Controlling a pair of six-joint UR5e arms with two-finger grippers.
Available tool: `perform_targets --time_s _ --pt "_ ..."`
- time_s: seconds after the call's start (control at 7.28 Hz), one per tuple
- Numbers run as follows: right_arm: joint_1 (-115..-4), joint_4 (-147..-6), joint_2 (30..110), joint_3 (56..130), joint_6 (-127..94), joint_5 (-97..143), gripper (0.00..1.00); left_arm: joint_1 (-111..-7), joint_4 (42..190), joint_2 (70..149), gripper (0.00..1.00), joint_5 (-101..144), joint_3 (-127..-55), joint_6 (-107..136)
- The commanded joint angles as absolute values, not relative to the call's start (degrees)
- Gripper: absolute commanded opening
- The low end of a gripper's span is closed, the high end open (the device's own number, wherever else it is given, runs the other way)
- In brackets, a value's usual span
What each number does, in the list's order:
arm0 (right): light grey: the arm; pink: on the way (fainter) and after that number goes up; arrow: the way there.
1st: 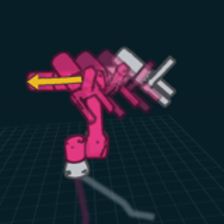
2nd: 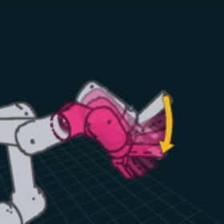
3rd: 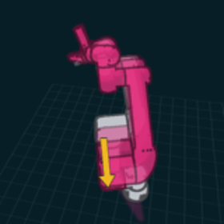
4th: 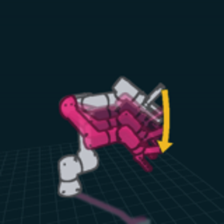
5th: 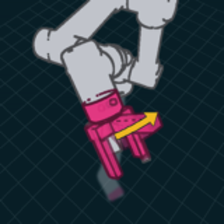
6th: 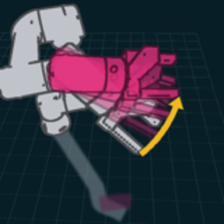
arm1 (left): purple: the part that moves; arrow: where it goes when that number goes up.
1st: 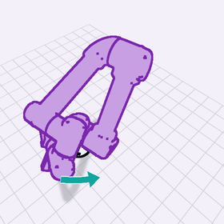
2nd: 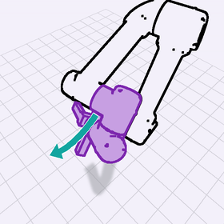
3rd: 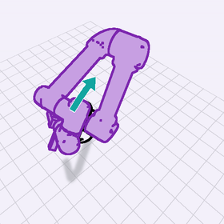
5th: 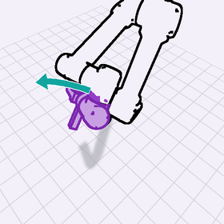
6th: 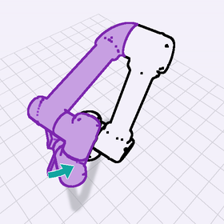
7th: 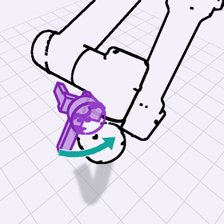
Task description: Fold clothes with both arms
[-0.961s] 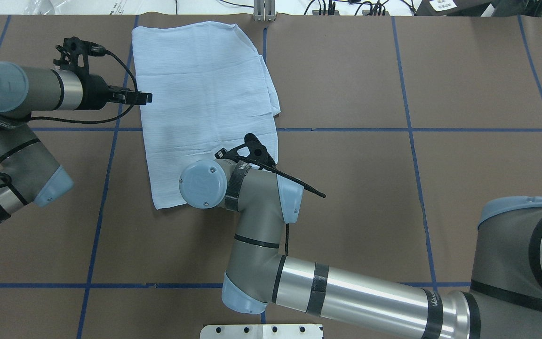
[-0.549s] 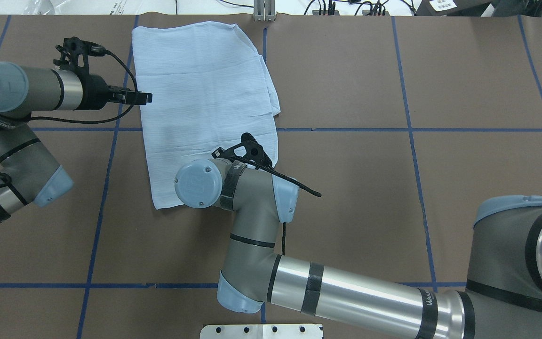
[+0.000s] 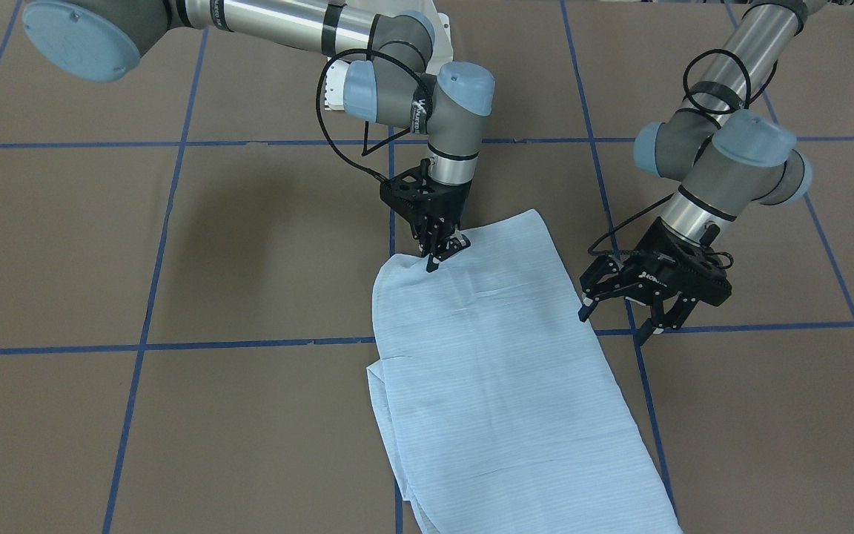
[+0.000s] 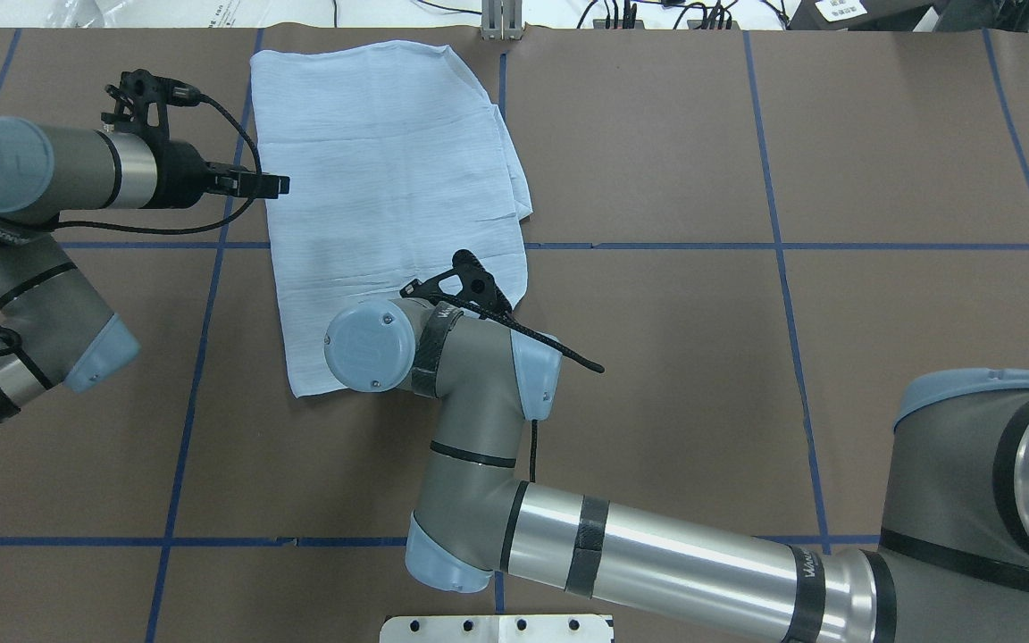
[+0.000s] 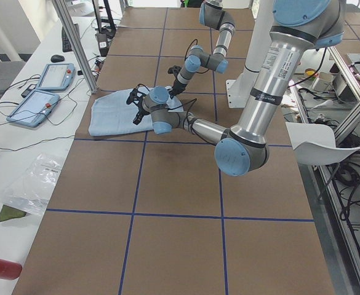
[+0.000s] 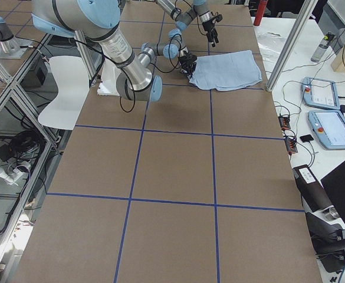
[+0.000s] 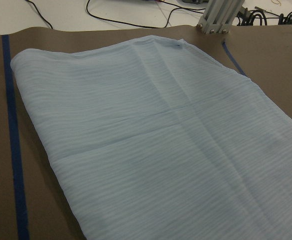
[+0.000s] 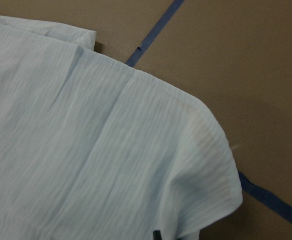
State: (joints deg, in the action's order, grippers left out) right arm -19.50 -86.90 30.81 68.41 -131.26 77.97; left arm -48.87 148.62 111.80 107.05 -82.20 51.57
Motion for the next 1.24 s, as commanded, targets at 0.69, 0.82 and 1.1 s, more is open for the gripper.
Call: perform_targets --time_s 0.69,0.82,1.1 --pt "-20.0 -86.8 31.5 70.9 -131.3 78.0 0.00 -35.5 148.4 96.5 1.00 95.9 -98.1 68.6" --pt "-20.0 -86.7 32.0 71.0 -131.3 78.0 0.00 -30.8 148.0 97.1 1.00 92.4 -98.0 71.7" --pt "-20.0 -86.7 32.1 71.0 -131.3 77.9 0.00 -29.1 145.9 98.0 0.84 92.5 -98.3 77.3"
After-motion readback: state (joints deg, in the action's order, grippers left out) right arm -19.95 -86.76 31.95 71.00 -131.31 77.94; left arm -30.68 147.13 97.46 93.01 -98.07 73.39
